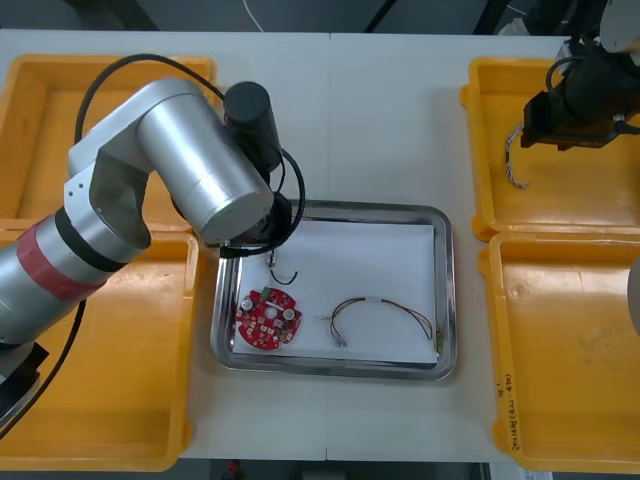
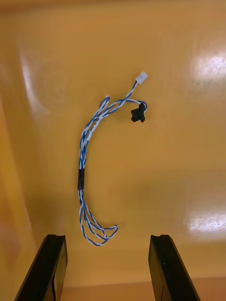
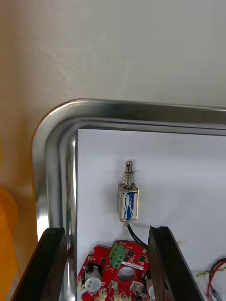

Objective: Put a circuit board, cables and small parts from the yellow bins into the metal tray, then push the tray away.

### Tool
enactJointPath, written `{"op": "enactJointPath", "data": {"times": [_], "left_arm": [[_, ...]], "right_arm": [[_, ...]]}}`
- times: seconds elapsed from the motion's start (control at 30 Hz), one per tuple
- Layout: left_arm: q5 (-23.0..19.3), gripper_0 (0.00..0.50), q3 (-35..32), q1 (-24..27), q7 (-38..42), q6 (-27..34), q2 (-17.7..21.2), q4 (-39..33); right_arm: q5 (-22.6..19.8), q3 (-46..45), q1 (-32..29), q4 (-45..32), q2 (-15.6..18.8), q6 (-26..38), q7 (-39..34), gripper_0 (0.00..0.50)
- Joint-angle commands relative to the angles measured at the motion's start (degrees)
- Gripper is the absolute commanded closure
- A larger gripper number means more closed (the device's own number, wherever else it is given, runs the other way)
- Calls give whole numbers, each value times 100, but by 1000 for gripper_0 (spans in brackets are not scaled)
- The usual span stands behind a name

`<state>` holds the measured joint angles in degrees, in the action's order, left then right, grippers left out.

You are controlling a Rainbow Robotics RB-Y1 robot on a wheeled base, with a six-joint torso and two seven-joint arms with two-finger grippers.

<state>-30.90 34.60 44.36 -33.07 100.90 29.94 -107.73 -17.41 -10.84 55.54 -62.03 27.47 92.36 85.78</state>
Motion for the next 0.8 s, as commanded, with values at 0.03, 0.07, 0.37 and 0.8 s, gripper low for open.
{"op": "enactJointPath", "data": {"times": [0.03, 0.07, 0.37, 0.8], "left_arm": [[-135, 0, -674, -33, 274, 387, 188, -275], [-135, 0, -735, -33, 274, 431, 196, -275], [-179, 0, -1720, -33, 239, 879, 398, -231], [-416, 0, -2836, -33, 134, 879, 662, 253]], "right_arm": [[71, 65, 361, 305, -57, -43, -193, 0], [71, 65, 379, 340, -57, -52, -193, 0], [71, 65, 475, 419, -84, -148, -289, 0], [62, 65, 836, 1175, -93, -755, -298, 0]]}}
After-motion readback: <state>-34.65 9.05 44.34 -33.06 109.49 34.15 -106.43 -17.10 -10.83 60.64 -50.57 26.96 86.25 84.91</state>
